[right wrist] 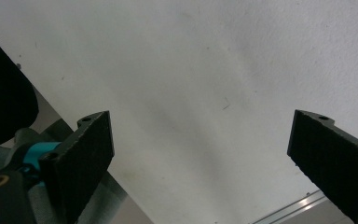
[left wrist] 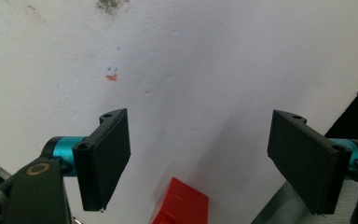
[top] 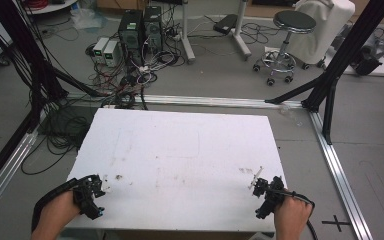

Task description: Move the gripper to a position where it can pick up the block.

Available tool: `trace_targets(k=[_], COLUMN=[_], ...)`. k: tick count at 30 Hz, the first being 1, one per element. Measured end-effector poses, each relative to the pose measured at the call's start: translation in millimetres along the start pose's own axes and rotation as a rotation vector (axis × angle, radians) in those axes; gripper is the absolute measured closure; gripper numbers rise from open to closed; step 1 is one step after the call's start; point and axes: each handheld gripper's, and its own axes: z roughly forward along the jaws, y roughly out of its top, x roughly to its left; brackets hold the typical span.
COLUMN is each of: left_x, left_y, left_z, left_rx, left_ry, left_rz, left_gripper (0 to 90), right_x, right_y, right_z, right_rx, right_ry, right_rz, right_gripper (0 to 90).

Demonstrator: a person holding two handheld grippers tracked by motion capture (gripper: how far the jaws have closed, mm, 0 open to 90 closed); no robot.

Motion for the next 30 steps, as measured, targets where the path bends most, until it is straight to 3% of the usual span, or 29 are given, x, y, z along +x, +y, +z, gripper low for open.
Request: trace_targets(k=[21,29,30], left_x=[-0.5,1.5,2.8], left_y=[1.8,-1.6,-0.1], left_z=[0.8,-1.0,-0.9], left_rx=[-0.007,-0.036,-0.024], left_ry=[-0.005,-0.05,-0.052], left_rz=[0.016,0.052,0.075], left_gripper=[21.5,21.5,21.5], right_x=[0.5,2.7,2.9], right_y=[0.7,3.3,4.0], right_z=[-1.8,-3.5,-3.9], right_rx=[-0.014,-0.016,-0.021], right_ry=[-0.001,-0.005,-0.01], right_rz=[-0.014,-0.017,-0.025], right_gripper=[6.2,6.3,6.2])
